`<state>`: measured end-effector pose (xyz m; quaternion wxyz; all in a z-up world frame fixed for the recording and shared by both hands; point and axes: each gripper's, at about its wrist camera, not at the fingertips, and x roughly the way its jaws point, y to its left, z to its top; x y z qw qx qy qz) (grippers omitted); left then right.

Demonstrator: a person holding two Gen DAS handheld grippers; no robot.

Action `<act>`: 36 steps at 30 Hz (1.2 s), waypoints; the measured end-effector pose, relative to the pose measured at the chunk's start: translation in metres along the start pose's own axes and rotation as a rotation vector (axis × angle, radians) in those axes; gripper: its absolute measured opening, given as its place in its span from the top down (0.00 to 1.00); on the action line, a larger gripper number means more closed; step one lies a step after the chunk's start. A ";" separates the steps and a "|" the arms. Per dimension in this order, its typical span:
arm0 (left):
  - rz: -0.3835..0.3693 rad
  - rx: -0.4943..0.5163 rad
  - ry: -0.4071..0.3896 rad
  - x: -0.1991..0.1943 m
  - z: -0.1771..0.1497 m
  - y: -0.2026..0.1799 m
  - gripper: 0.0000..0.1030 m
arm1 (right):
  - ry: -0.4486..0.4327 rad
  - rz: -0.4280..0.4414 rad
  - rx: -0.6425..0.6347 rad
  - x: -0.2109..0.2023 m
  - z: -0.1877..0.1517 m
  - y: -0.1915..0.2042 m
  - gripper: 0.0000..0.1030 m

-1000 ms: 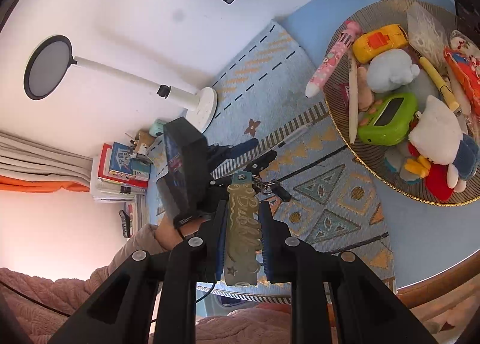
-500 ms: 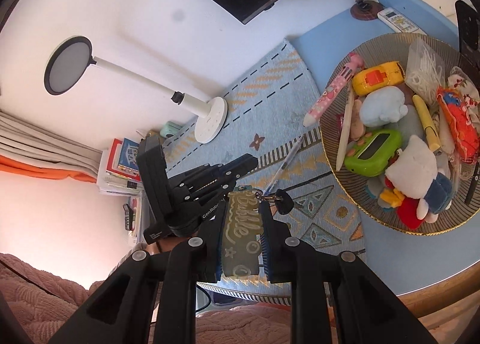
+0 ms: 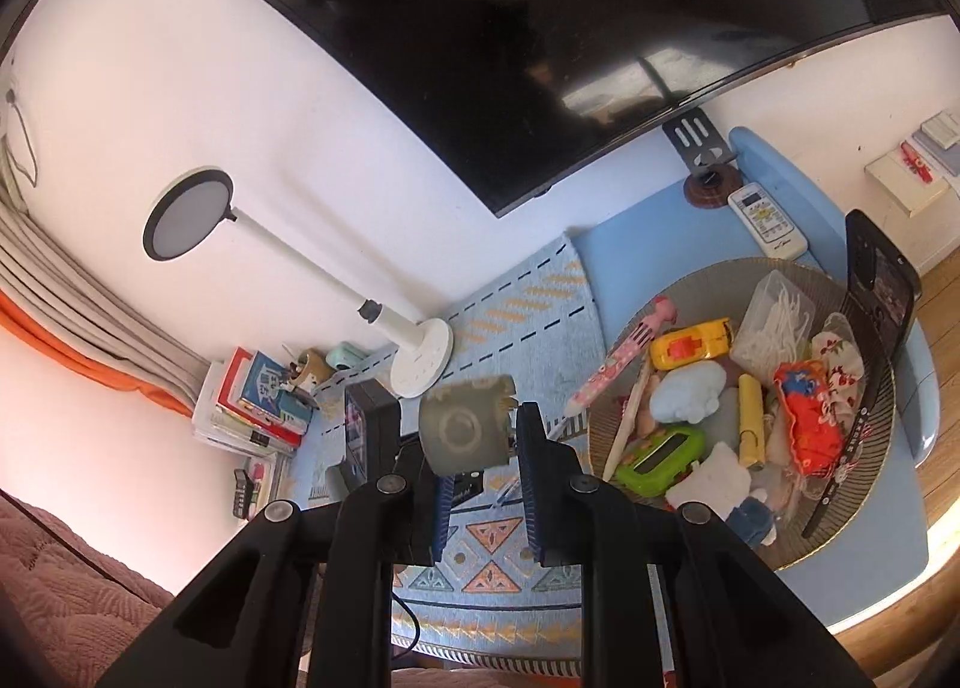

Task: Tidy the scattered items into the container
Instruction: 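Carry the clear pen with left tool toward the basket while right tool carries the keys, then open right tool to drop the keys into the basket while left tool releases the clear pen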

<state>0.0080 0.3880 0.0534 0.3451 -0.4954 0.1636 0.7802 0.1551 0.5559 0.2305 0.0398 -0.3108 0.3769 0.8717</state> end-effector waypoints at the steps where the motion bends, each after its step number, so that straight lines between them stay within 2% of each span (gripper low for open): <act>1: -0.001 -0.004 0.020 0.008 -0.005 0.000 0.71 | -0.012 -0.014 -0.001 -0.003 0.004 -0.005 0.81; 6: 0.015 0.004 0.090 0.038 -0.021 -0.007 0.71 | -0.035 -0.071 0.011 0.001 0.019 -0.033 0.82; 9: 0.040 0.030 0.065 0.039 -0.021 -0.015 0.74 | -0.021 -0.103 0.022 0.013 0.024 -0.050 0.83; 10: 0.054 0.033 0.060 0.039 -0.021 -0.017 0.87 | -0.013 -0.104 0.029 0.017 0.025 -0.055 0.83; 11: 0.057 0.025 0.054 0.038 -0.020 -0.016 0.93 | -0.003 -0.110 0.040 0.022 0.025 -0.060 0.83; 15: 0.079 -0.013 -0.033 0.019 -0.018 -0.017 0.93 | 0.027 -0.139 0.070 0.035 0.025 -0.075 0.83; 21: 0.030 -0.060 -0.087 -0.013 -0.008 -0.024 0.93 | 0.073 -0.223 0.100 0.051 0.023 -0.089 0.83; 27: -0.004 -0.050 -0.155 -0.043 0.014 -0.036 0.93 | 0.169 -0.386 0.086 0.064 0.019 -0.100 0.80; 30: -0.039 -0.031 -0.205 -0.057 0.032 -0.048 0.93 | 0.198 -0.405 0.093 0.059 0.013 -0.106 0.71; 32: -0.073 -0.010 -0.235 -0.065 0.047 -0.061 0.93 | 0.196 -0.403 0.123 0.050 0.008 -0.112 0.58; 36: -0.165 0.022 -0.257 -0.065 0.074 -0.090 0.93 | 0.194 -0.447 0.152 0.032 -0.005 -0.120 0.55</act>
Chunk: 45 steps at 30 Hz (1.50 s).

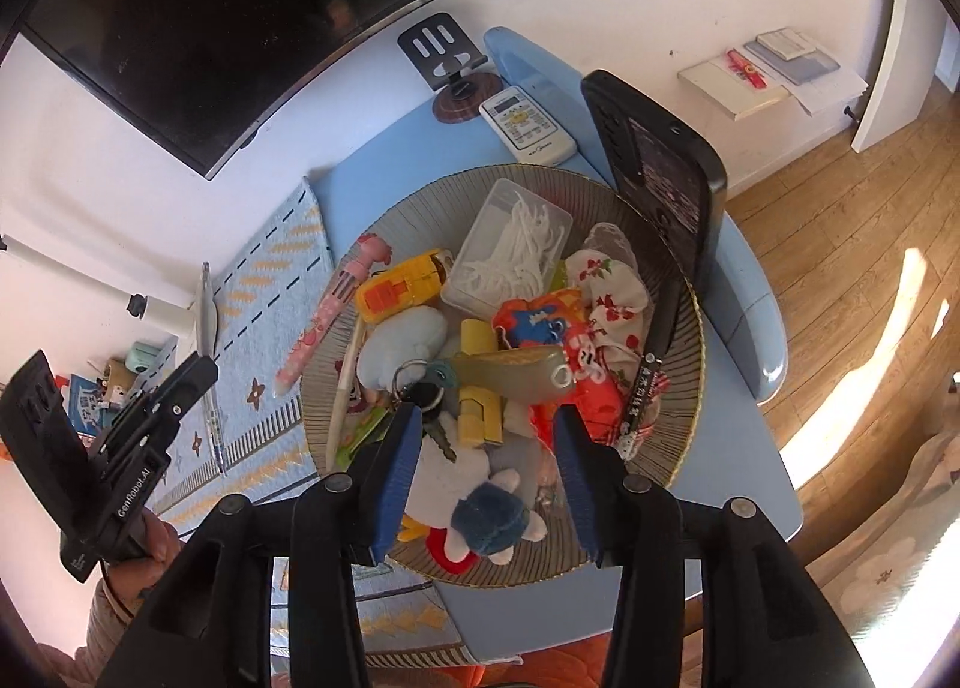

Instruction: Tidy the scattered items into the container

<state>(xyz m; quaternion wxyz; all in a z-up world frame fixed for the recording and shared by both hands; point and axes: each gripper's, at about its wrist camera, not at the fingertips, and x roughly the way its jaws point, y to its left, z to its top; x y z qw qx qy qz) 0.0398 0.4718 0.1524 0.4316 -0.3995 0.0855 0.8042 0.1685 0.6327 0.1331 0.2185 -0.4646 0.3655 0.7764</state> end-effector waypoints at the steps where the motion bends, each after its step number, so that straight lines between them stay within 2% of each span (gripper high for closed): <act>1: -0.017 0.010 0.002 0.006 0.006 -0.007 0.93 | 0.002 -0.010 0.004 -0.002 -0.003 -0.003 0.55; 7: -0.075 0.078 0.041 0.045 0.026 -0.046 0.93 | -0.007 -0.002 0.031 -0.015 -0.018 -0.014 0.54; 12: -0.101 -0.058 0.120 0.085 0.036 -0.032 0.93 | 0.002 0.013 0.052 -0.012 -0.029 -0.016 0.53; 19: -0.062 -0.053 0.202 0.116 0.040 -0.027 0.93 | 0.013 0.030 0.091 -0.008 -0.042 -0.020 0.53; 22: -0.069 -0.075 0.233 0.124 0.040 -0.021 0.92 | 0.012 0.042 0.104 -0.009 -0.044 -0.020 0.53; 24: -0.105 -0.105 0.250 0.125 0.041 -0.016 0.83 | 0.009 0.047 0.102 -0.010 -0.046 -0.016 0.53; 25: -0.126 -0.111 0.257 0.123 0.042 -0.016 0.65 | 0.007 0.046 0.097 -0.010 -0.047 -0.013 0.53; 26: -0.123 -0.108 0.249 0.119 0.043 -0.017 0.40 | 0.006 0.046 0.093 -0.010 -0.047 -0.011 0.53; 27: -0.112 -0.098 0.227 0.112 0.043 -0.017 0.30 | 0.006 0.048 0.090 -0.010 -0.049 -0.008 0.53; 28: -0.112 -0.086 0.202 0.104 0.043 -0.018 0.25 | 0.007 0.051 0.087 -0.010 -0.050 -0.005 0.52; 33: -0.160 -0.060 0.152 0.062 0.037 -0.010 0.25 | 0.017 0.071 0.065 -0.006 -0.056 0.015 0.52; 36: -0.153 -0.076 0.113 0.026 0.024 0.010 0.25 | 0.023 0.095 0.041 -0.001 -0.057 0.032 0.51; 41: -0.083 -0.206 0.112 -0.027 -0.018 0.074 0.25 | 0.035 0.150 -0.055 0.010 -0.057 0.083 0.50; 45: 0.040 -0.318 0.116 -0.068 -0.063 0.135 0.25 | 0.068 0.218 -0.159 0.030 -0.059 0.140 0.47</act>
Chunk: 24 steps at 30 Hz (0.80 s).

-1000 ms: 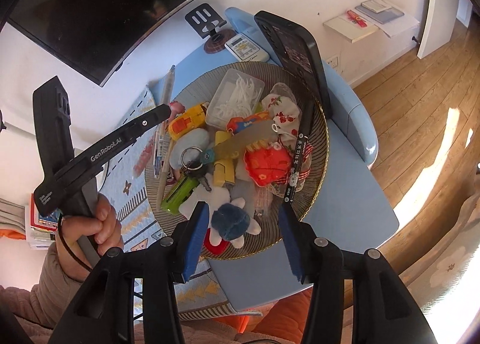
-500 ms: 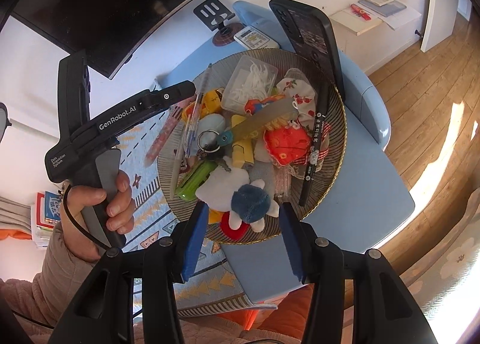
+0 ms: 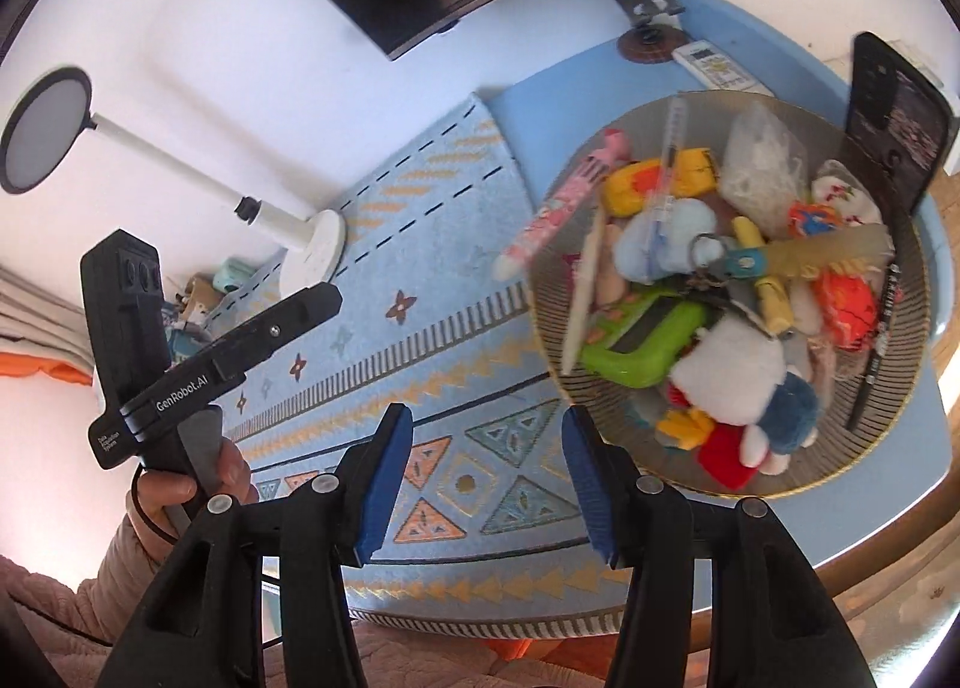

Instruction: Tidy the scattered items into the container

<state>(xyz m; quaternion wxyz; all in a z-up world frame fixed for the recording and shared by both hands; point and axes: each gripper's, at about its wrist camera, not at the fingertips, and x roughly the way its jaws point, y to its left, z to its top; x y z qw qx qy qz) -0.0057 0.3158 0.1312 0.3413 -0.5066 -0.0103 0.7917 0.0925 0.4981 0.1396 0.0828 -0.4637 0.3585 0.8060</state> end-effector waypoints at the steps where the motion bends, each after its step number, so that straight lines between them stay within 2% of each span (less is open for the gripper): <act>1: 0.042 -0.027 -0.002 -0.008 -0.007 0.019 0.25 | 0.012 0.015 -0.032 0.009 0.001 0.015 0.46; 5: 0.136 -0.112 -0.023 -0.044 -0.037 0.090 0.25 | 0.080 0.072 -0.157 0.056 -0.001 0.077 0.45; 7: 0.225 -0.128 -0.036 -0.060 -0.052 0.119 0.25 | 0.107 0.093 -0.219 0.081 -0.005 0.108 0.45; 9: 0.297 -0.139 -0.042 -0.073 -0.066 0.146 0.25 | 0.130 0.101 -0.279 0.104 -0.011 0.138 0.43; 13: 0.387 -0.177 -0.052 -0.093 -0.091 0.195 0.25 | 0.137 0.090 -0.348 0.144 -0.019 0.182 0.39; 15: 0.430 -0.190 -0.057 -0.098 -0.102 0.215 0.25 | 0.115 0.028 -0.377 0.159 -0.020 0.196 0.32; 17: 0.472 -0.194 -0.058 -0.099 -0.110 0.229 0.25 | 0.077 -0.063 -0.411 0.174 -0.020 0.208 0.30; 19: 0.504 -0.198 -0.061 -0.100 -0.118 0.242 0.25 | 0.024 -0.205 -0.468 0.185 -0.020 0.215 0.30; 21: 0.527 -0.215 -0.060 -0.101 -0.128 0.257 0.25 | -0.006 -0.313 -0.484 0.193 -0.019 0.208 0.30; 24: 0.571 -0.252 -0.043 -0.098 -0.145 0.280 0.25 | -0.007 -0.397 -0.442 0.201 -0.015 0.180 0.28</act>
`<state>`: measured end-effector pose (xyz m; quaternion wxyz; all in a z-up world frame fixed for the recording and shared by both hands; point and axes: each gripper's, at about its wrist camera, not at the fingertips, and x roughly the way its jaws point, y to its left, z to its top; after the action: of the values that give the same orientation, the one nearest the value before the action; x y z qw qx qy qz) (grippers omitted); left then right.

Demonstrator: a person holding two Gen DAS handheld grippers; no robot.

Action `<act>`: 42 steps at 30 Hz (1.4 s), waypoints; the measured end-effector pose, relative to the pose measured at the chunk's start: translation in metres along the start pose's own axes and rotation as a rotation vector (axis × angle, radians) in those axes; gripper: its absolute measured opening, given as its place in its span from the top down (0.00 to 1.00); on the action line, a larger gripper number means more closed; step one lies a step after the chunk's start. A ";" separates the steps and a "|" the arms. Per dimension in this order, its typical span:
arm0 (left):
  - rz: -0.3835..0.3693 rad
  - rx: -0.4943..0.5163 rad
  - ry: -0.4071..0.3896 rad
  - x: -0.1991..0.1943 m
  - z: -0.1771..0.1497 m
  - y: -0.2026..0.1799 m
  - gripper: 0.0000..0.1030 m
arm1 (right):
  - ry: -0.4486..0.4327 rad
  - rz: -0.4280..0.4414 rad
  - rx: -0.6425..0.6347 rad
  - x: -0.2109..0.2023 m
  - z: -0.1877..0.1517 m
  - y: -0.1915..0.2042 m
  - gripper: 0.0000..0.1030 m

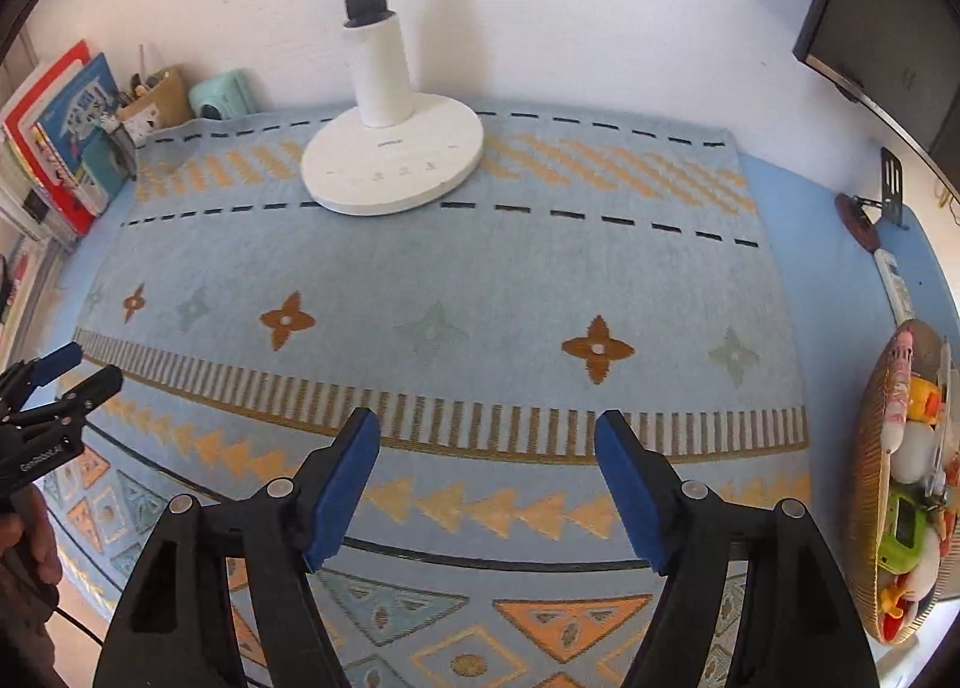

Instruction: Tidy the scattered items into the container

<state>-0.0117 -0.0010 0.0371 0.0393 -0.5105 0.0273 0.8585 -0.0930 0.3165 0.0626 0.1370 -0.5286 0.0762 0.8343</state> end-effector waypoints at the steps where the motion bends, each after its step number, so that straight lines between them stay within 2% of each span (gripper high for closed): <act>1: 0.020 -0.007 0.000 0.005 -0.004 0.005 0.25 | 0.009 -0.021 0.013 0.005 -0.004 -0.008 0.28; 5: 0.100 0.002 -0.094 0.017 -0.019 0.010 0.25 | 0.002 -0.120 0.005 0.021 -0.022 -0.030 0.27; 7: 0.147 0.014 -0.114 0.025 -0.021 0.007 0.22 | -0.020 -0.129 -0.028 0.029 -0.030 -0.032 0.27; 10: 0.153 -0.018 -0.129 0.027 -0.016 0.010 0.17 | -0.024 -0.131 -0.031 0.043 -0.037 -0.035 0.27; 12: 0.155 -0.034 -0.132 0.030 -0.014 0.013 0.10 | -0.041 -0.148 -0.014 0.046 -0.039 -0.038 0.20; 13: 0.158 -0.049 -0.122 0.032 -0.013 0.016 0.00 | -0.051 -0.167 0.002 0.046 -0.039 -0.040 0.13; 15: 0.108 -0.101 -0.099 0.037 -0.011 0.026 0.00 | -0.047 -0.180 0.029 0.049 -0.041 -0.043 0.10; 17: 0.068 -0.144 -0.091 0.039 -0.013 0.035 0.00 | -0.057 -0.192 0.069 0.051 -0.045 -0.049 0.00; 20: 0.083 -0.146 -0.094 0.040 -0.014 0.031 0.00 | -0.082 -0.125 0.201 0.053 -0.056 -0.065 0.00; 22: 0.084 -0.151 -0.107 0.039 -0.016 0.030 0.00 | -0.101 -0.136 0.256 0.052 -0.063 -0.071 0.00; 27: 0.083 -0.152 -0.118 0.039 -0.015 0.030 0.00 | -0.172 -0.100 0.179 0.051 -0.073 -0.071 0.00; 42: 0.078 -0.151 -0.114 0.041 -0.014 0.031 0.00 | -0.171 -0.097 0.173 0.050 -0.070 -0.069 0.00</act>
<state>-0.0214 -0.0318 -0.0052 -0.0312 -0.4608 -0.0198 0.8867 -0.0317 0.3705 -0.0108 0.2283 -0.4446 0.1100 0.8591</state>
